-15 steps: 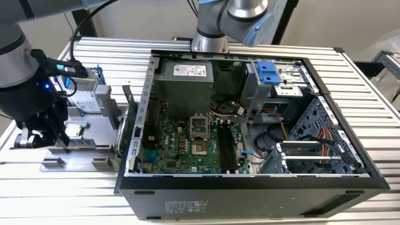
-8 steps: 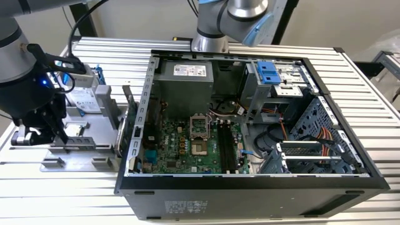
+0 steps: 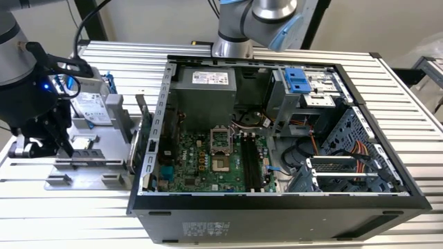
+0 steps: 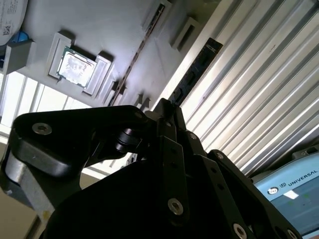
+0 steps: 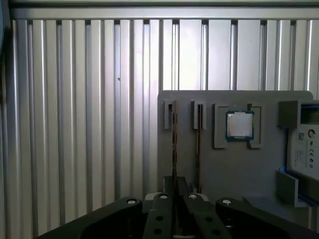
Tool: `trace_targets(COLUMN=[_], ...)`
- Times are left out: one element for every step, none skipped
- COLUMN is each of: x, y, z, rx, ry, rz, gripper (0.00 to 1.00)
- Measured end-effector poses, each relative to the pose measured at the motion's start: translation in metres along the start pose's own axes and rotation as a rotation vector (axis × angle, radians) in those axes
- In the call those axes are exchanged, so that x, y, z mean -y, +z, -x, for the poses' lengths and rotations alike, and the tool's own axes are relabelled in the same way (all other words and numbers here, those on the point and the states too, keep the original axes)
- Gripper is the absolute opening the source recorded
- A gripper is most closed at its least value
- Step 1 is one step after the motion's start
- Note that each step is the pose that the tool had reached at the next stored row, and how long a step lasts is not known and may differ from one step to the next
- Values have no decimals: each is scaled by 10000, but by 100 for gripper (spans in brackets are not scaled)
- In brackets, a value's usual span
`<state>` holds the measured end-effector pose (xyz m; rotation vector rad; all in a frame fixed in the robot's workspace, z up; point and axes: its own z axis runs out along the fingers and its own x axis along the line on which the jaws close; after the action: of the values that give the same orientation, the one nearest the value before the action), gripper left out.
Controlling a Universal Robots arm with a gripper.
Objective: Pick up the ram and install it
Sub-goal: 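Pick up the ram and move it above insertion slot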
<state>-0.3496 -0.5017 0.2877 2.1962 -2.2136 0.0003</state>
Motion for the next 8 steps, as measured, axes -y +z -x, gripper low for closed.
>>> trace_targets(x=[0, 0, 0, 0, -1, -1, -1, -1], y=[-8, -17, -24, -31, -37, -43, -49, -56], z=[0, 0, 0, 0, -1, -1, -1, -1], rx=[1, 1, 3, 5, 8, 14, 21, 27], ry=[0, 0, 0, 0, -1, -1, -1, 0], rz=[-1, 0, -1, 0, 0, 0, -1, 0], gripper=[0, 0, 0, 0, 0, 0, 0, 0])
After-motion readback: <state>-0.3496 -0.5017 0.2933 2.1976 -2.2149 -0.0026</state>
